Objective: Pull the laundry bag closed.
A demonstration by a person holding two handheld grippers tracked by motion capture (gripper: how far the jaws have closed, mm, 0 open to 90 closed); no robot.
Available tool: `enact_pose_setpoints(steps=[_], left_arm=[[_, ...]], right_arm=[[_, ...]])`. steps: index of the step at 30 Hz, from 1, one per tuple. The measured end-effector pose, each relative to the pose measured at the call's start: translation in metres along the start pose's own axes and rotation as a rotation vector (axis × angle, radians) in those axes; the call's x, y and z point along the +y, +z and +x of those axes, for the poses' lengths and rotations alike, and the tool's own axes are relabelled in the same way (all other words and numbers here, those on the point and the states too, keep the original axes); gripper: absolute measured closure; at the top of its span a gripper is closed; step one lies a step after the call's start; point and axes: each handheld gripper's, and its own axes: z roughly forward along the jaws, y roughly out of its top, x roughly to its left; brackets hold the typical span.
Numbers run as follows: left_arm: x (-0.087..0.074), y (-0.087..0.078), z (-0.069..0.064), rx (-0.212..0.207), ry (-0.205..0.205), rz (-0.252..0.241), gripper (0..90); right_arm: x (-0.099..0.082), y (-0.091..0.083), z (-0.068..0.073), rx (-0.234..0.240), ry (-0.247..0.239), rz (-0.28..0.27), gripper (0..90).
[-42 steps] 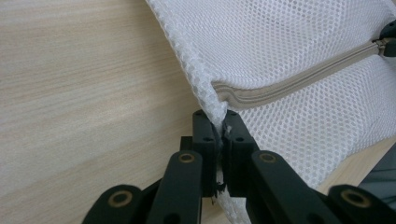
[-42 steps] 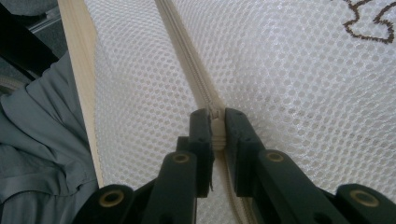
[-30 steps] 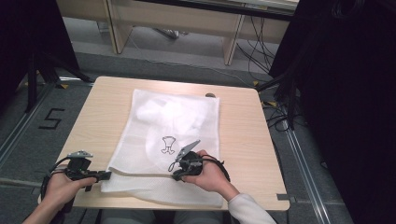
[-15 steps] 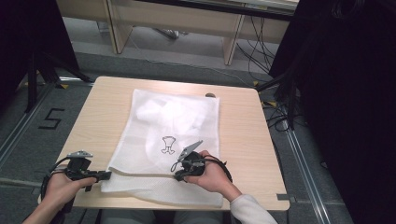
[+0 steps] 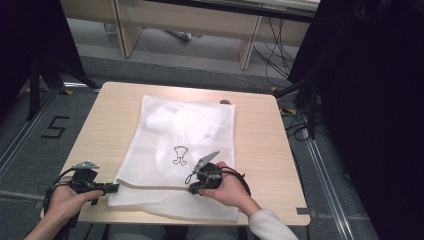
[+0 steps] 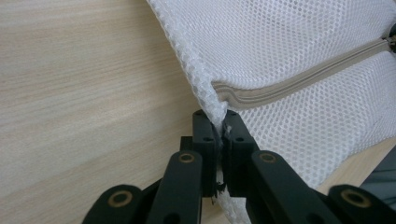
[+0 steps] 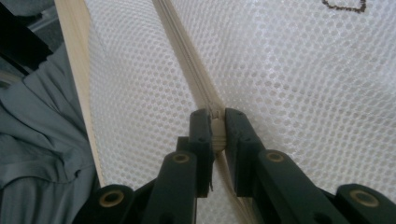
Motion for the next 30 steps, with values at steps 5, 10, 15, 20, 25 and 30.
enact_pose_setpoints(steps=[5,10,15,20,25,30], left_arm=[[0.0000,-0.0001,0.0000,0.002,-0.001,0.001,85.0],[0.0002,-0.0005,0.0006,-0.001,0.007,0.007,85.0],[0.0005,-0.0020,0.0022,0.001,0.029,0.025,85.0],[0.0005,-0.0020,0.0019,0.000,0.025,0.025,85.0],[0.0000,-0.0002,0.0001,0.006,0.003,-0.001,85.0],[0.0002,-0.0003,0.0005,0.005,0.006,0.004,85.1]], right_arm=[[-0.0017,-0.0014,-0.0006,-0.004,0.005,-0.001,82.5],[-0.0047,-0.0036,-0.0013,-0.005,0.018,-0.002,82.5],[-0.0057,-0.0040,-0.0016,-0.012,0.013,0.002,82.5],[-0.0063,-0.0046,-0.0009,-0.003,0.021,0.002,82.5],[-0.0067,-0.0047,-0.0018,-0.003,0.015,-0.003,82.5],[-0.0089,-0.0065,-0.0025,-0.015,0.024,0.002,82.5]])
